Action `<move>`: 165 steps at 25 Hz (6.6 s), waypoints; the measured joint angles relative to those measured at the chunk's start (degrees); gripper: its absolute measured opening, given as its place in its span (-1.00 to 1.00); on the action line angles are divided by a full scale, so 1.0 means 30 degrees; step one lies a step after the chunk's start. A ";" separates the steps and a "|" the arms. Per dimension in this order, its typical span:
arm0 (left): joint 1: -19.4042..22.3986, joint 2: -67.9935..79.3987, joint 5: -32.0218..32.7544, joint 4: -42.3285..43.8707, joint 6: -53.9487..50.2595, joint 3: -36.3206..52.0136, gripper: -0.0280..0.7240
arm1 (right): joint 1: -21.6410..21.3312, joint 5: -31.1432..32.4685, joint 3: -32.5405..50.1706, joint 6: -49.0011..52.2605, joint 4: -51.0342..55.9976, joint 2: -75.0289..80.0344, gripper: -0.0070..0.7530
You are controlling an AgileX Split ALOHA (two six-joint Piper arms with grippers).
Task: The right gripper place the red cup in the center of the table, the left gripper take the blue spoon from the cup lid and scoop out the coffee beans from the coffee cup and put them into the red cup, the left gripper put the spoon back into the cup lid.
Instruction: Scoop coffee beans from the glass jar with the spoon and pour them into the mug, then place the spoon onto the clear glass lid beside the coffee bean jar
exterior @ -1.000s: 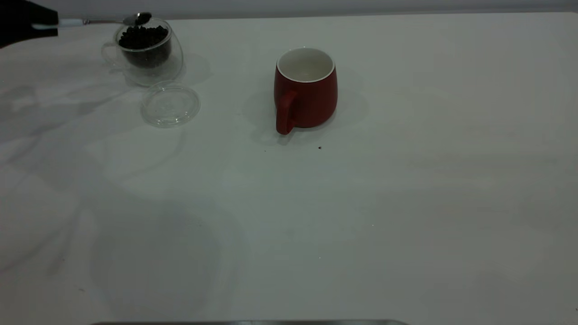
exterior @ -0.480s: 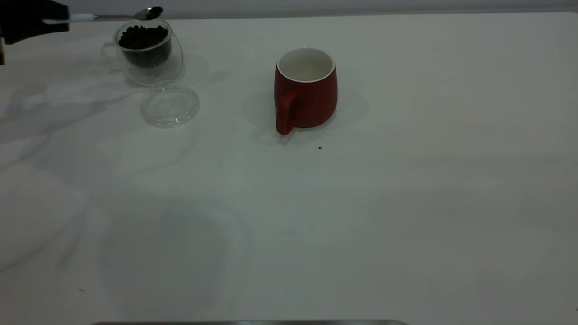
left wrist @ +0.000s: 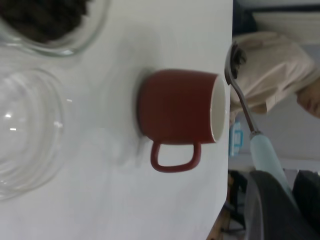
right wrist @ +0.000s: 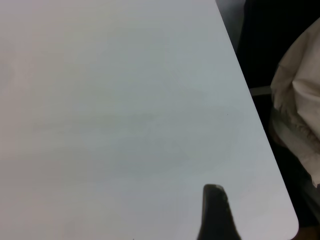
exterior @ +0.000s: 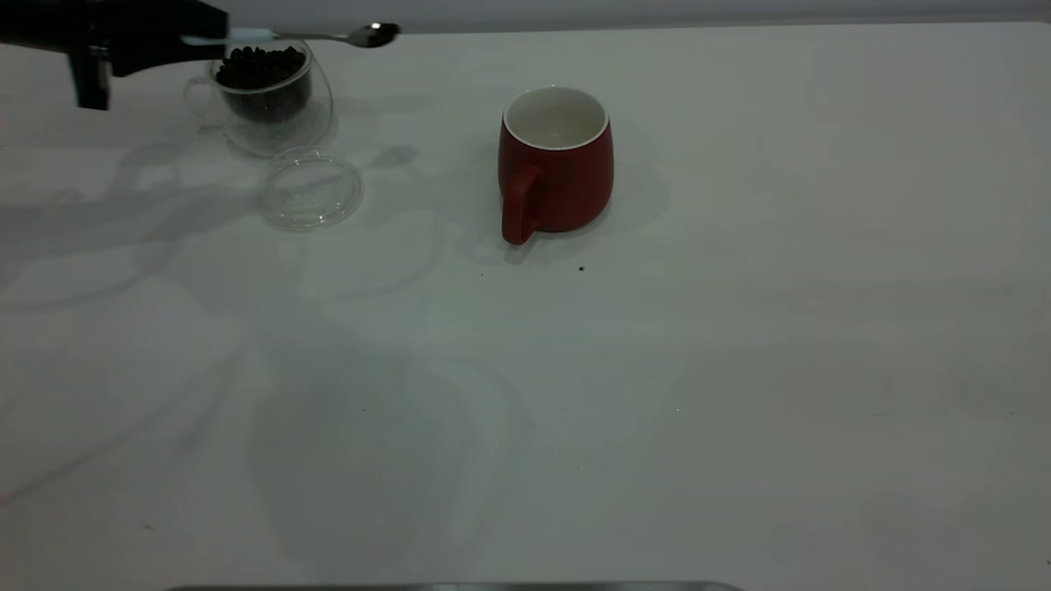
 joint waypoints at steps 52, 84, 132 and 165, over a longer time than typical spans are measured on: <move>-0.6054 0.0000 -0.5734 -0.0320 0.9602 0.0000 -0.59 | 0.0000 0.0000 0.0000 0.0000 0.0000 0.0000 0.42; 0.3621 -0.2500 -0.1747 0.7082 -0.1660 0.1494 -0.60 | 0.0000 0.0000 0.0000 0.0000 0.0000 0.0000 0.42; 0.1943 0.2487 -0.3975 0.0354 0.2103 0.2113 -0.46 | 0.0000 0.0000 0.0000 0.0000 0.0000 0.0000 0.42; 0.1537 0.2504 -0.4660 0.0016 0.2235 0.2113 0.14 | 0.0000 0.0000 0.0000 0.0000 0.0000 0.0000 0.42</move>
